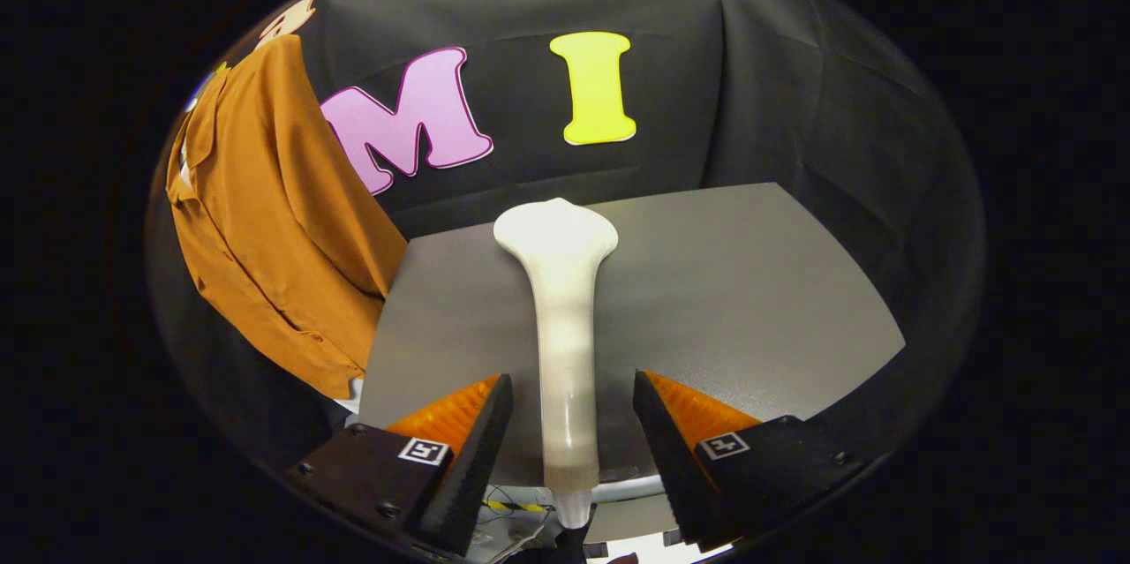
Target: Iron the clothes twice with a garment steamer, once on the left side and once on the right side.
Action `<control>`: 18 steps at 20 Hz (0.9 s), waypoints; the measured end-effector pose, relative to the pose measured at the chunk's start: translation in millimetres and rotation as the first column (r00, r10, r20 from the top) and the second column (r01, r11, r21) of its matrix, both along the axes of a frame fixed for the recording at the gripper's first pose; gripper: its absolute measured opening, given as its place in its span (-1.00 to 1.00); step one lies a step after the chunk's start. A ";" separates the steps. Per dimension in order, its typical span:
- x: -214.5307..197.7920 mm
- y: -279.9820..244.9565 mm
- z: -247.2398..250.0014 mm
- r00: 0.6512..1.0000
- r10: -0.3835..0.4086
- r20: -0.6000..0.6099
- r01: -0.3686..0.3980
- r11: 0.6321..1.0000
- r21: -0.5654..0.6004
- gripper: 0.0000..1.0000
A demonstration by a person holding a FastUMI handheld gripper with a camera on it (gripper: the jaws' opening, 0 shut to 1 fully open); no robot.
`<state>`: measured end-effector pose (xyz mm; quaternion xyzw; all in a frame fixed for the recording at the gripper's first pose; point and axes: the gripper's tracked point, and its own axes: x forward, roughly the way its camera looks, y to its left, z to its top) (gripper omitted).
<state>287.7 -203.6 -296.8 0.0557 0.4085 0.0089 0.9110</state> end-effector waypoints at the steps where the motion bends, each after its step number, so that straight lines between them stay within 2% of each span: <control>1: 1.5 0.1 -7.6 1.000 0.008 -0.023 -0.008 1.000 0.000 0.67; 4: -3.5 4.0 -24.8 0.994 0.030 -0.109 -0.030 1.000 0.006 0.09; 8: 5.8 7.6 -22.7 0.997 0.069 -0.030 -0.069 0.998 -0.010 -0.41; 9: 1.9 11.6 -10.1 0.997 0.071 -0.013 -0.071 0.997 0.012 -0.41; 10: 5.0 11.6 -13.3 0.998 0.060 0.028 -0.060 0.998 0.027 -0.54; 13: -2.6 -0.9 14.3 0.990 0.004 0.141 -0.008 1.000 0.025 -0.54; 18: -33.7 5.0 68.6 0.947 -0.033 0.321 0.030 0.999 0.014 -0.54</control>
